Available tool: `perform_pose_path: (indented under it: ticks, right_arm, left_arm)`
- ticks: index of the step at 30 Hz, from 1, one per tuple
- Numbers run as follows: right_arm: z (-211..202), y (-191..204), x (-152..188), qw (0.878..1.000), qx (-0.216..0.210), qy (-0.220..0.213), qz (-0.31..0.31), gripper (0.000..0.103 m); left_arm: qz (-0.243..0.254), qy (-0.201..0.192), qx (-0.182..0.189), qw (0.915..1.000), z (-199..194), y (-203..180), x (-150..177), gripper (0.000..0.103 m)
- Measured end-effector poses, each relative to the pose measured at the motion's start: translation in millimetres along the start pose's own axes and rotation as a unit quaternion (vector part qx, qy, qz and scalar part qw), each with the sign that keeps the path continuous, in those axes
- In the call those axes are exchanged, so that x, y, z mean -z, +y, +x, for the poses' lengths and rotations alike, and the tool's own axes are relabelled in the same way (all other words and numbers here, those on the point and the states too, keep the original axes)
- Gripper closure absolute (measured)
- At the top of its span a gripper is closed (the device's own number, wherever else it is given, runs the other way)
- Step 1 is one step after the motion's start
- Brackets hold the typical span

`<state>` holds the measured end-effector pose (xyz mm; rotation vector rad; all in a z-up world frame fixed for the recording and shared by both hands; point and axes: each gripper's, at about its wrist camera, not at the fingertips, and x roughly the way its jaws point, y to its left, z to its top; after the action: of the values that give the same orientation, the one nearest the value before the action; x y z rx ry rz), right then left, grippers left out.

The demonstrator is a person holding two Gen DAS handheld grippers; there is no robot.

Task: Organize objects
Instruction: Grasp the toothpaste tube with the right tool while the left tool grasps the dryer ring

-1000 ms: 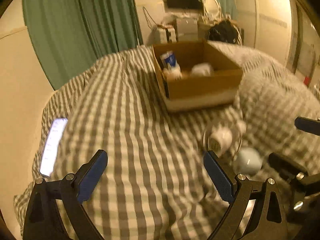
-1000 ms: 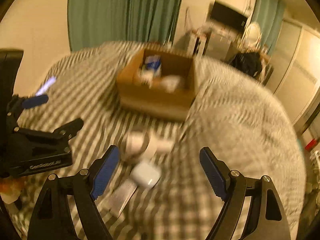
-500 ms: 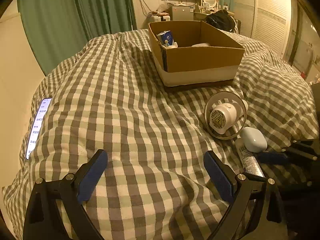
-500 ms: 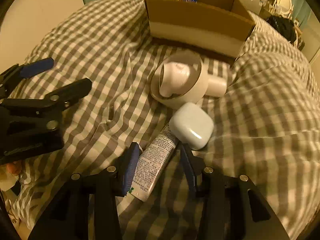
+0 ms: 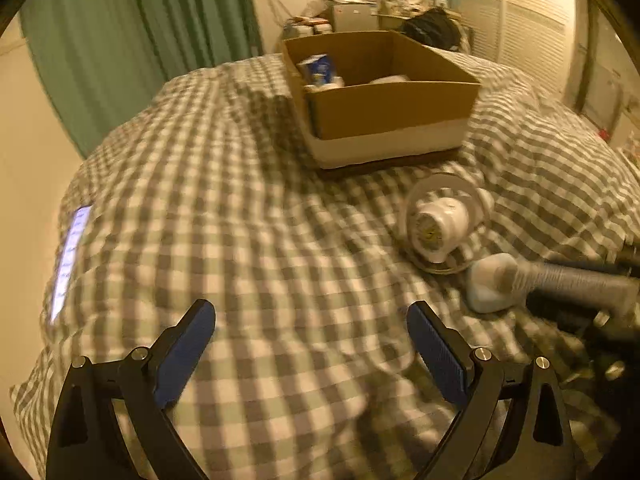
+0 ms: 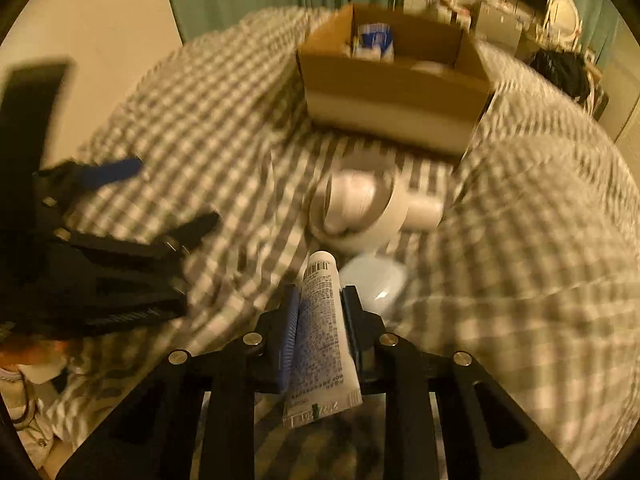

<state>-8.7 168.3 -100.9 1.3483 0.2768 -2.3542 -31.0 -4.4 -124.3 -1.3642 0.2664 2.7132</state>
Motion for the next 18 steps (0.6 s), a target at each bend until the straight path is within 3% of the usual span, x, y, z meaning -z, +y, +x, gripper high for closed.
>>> perform_pose_path:
  ticks: [7,14,18]
  right_arm:
    - [-27,-19,-27,0.998,0.033,-0.054,-0.007,0.082]
    - [-26,-61,-29,0.995,0.066,-0.067,0.024,0.082]
    - [-22,-75,-30,0.994,0.075,-0.07,0.029,0.082]
  left_arm:
    - [0.031,0.001,0.046,0.9985,13,-29,-21,0.004]
    - [0.017,0.037,0.107,0.9934,49,-50,-45,0.004]
    - [0.035,0.053,0.117,0.9911,68,-65,-51,0.004]
